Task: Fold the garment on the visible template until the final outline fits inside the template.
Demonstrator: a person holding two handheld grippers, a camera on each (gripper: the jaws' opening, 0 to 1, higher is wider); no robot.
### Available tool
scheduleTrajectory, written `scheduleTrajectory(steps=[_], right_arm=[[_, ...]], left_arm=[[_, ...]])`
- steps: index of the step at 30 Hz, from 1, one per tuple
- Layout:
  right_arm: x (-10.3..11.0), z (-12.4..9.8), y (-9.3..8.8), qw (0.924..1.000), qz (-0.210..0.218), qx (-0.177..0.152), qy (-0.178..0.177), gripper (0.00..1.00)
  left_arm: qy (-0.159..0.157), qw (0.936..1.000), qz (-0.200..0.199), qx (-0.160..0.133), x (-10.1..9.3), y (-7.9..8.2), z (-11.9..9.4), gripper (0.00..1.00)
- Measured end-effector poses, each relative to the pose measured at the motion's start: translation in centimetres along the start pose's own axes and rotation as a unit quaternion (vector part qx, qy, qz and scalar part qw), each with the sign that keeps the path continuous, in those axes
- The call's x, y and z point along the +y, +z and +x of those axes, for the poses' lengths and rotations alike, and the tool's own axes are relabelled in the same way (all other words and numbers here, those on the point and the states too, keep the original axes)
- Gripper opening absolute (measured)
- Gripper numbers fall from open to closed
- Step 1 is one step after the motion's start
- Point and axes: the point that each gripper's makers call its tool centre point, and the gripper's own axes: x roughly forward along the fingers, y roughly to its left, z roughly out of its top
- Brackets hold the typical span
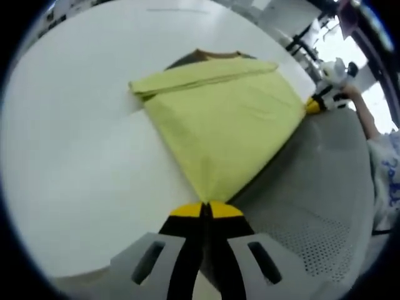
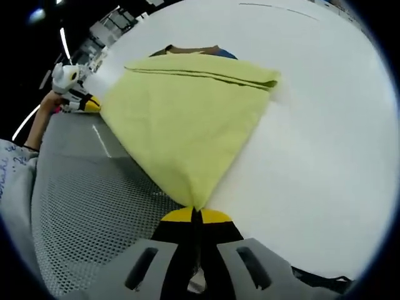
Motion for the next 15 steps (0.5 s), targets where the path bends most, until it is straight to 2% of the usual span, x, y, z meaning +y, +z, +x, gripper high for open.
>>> scheduleTrajectory(steps=[7,15], right_arm=[[-0.45,-0.28,-0.15,0.9998,-0.005,0.008,-0.016,0.02],[-0.28,0.07,-0.55,0.9987,-0.021,0.041,-0.021,0.02]], left_arm=[[-0.006,0.9996,0.016,0.024,-0.68,-0.59,0.24,0.0],[0.003,0.9991,0.025,0.035,-0.5,-0.89,0.38,0.0]])
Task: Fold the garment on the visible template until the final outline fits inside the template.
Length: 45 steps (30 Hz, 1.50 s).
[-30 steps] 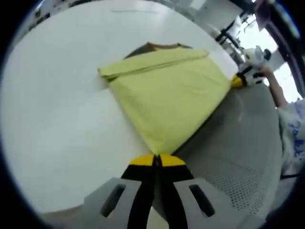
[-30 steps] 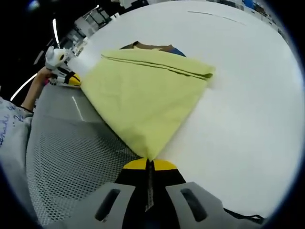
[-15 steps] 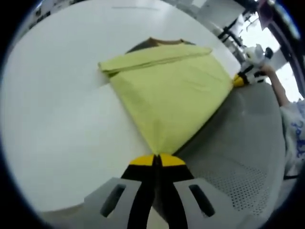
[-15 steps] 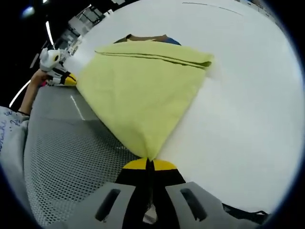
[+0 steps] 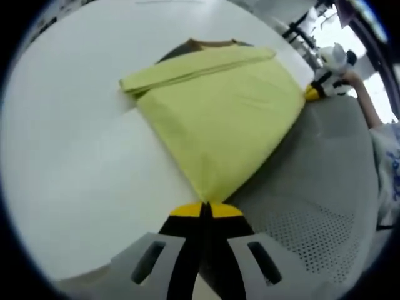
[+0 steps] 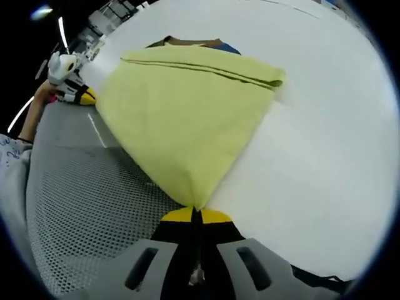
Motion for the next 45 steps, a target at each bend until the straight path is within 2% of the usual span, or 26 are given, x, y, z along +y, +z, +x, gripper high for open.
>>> scheduleTrajectory(steps=[2,8,14,15,18,20,23,26,28,33,35,39,45], right_arm=[[-0.1,0.1,-0.1,1.0,0.003,0.002,-0.002,0.02],[0.0,-0.3,0.0,0.9997,-0.023,-0.007,-0.009,0.03],[-0.5,-1.2,0.2,0.9983,-0.043,-0.012,-0.038,0.1],[-1.0,-1.5,0.4,0.9973,-0.048,-0.015,-0.053,0.1],[-0.9,-2.1,1.0,0.9954,-0.066,-0.025,-0.065,0.05],[-0.7,-2.4,1.7,0.9945,-0.07,-0.038,-0.067,0.02],[0.3,-2.9,3.1,0.9929,-0.087,-0.06,-0.056,0.05],[1.2,-2.9,5.1,0.9891,-0.107,-0.09,-0.048,0.03],[1.3,-2.5,6.1,0.987,-0.114,-0.103,-0.049,0.03],[2.4,-1.2,7.7,0.9844,-0.121,-0.124,-0.027,0.04],[2.6,-0.9,8.5,0.9811,-0.129,-0.143,-0.023,0.08],[2.1,0.1,7.8,0.9824,-0.136,-0.125,-0.025,0.16],[1.1,0.0,6.5,0.9835,-0.131,-0.12,-0.032,0.16]], left_arm=[[0.002,1.0,0.005,0.0,-0.1,0.0,-0.1,0.0],[0.011,0.9996,0.026,-0.008,0.1,0.1,-0.3,0.01],[0.038,0.9985,0.04,0.0,1.0,-0.1,-1.3,0.16],[0.047,0.998,0.043,0.001,1.2,-0.2,-1.6,0.16],[0.051,0.9976,0.047,-0.004,1.2,0.1,-2.2,0.11],[0.052,0.9972,0.052,-0.014,1.0,0.6,-2.5,0.11],[0.042,0.9964,0.065,-0.035,0.2,1.8,-2.8,0.13],[0.013,0.9937,0.067,-0.089,-1.3,4.3,-2.9,0.12],[0.007,0.9919,0.074,-0.103,-1.6,5.3,-2.8,0.12],[0.005,0.9914,0.095,-0.09,-2.4,6.1,-1.3,0.12],[0.001,0.991,0.104,-0.083,-2.7,6.1,-0.7,0.13],[-0.009,0.9911,0.103,-0.084,-2.9,6.2,0.0,0.13],[-0.002,0.9926,0.096,-0.075,-2.1,5.4,0.3,0.13]])
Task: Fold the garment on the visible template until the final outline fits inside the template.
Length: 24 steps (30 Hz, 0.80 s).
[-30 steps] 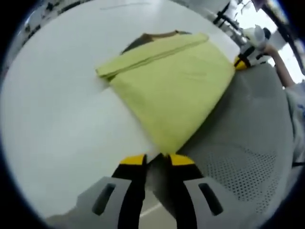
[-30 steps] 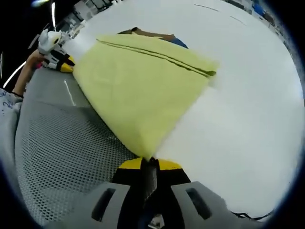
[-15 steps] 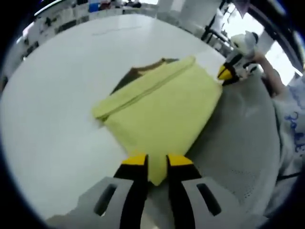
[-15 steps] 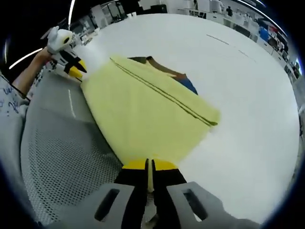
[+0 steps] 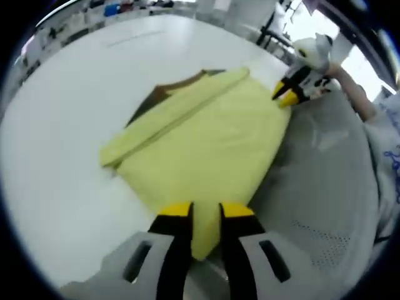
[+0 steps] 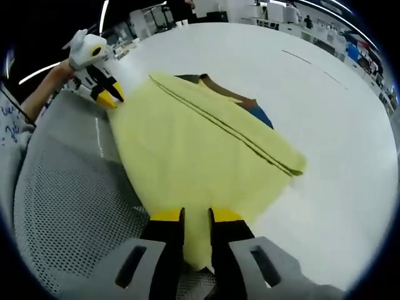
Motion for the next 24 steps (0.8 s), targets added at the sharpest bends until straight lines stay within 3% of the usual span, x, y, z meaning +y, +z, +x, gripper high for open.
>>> scheduleTrajectory(steps=[17,24], right_arm=[[-0.5,-0.8,-1.9,0.9997,-0.006,0.02,-0.011,0.18],[-0.7,-2.0,-2.3,0.9995,-0.007,0.021,-0.023,0.18]], left_arm=[[0.002,0.9996,-0.029,-0.008,0.6,-1.4,-0.7,0.11],[0.033,0.9987,-0.038,-0.013,2.1,-2.0,-2.3,0.18]])
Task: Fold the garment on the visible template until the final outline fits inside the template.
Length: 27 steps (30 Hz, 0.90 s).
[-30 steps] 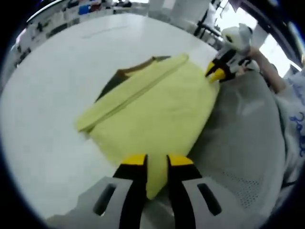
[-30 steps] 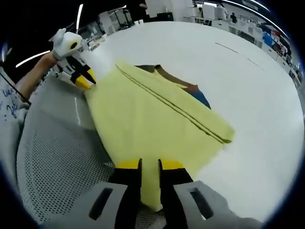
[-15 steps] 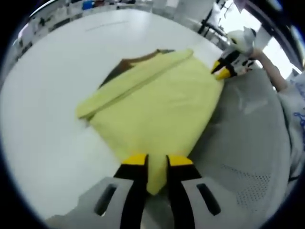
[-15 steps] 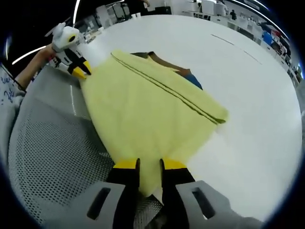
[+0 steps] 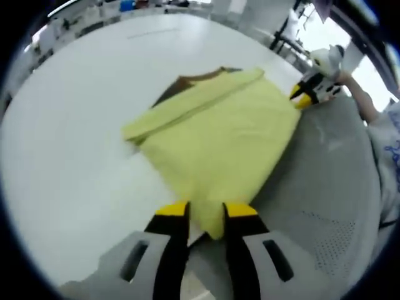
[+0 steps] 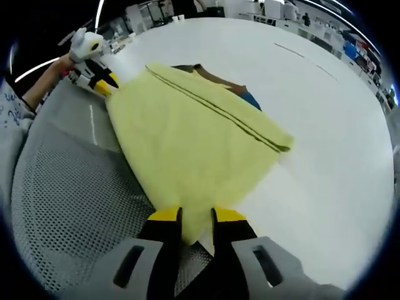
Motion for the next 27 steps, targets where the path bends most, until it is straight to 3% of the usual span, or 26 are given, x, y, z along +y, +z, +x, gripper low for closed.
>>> scheduleTrajectory(steps=[9,18,27], right_arm=[[-2.3,-1.7,1.4,0.9984,0.011,-0.042,-0.035,0.18],[-3.2,-1.3,3.5,0.9962,-0.006,-0.069,-0.052,0.17],[-5.4,-1.2,4.8,0.9911,0.01,-0.097,-0.091,0.12]], left_arm=[[0.03,0.9992,0.007,-0.025,1.6,1.1,-1.2,0.2],[0.061,0.9963,0.013,-0.058,3.3,3.7,-1.1,0.2],[0.092,0.9924,0.021,-0.079,5.3,5.4,-0.4,0.18]])
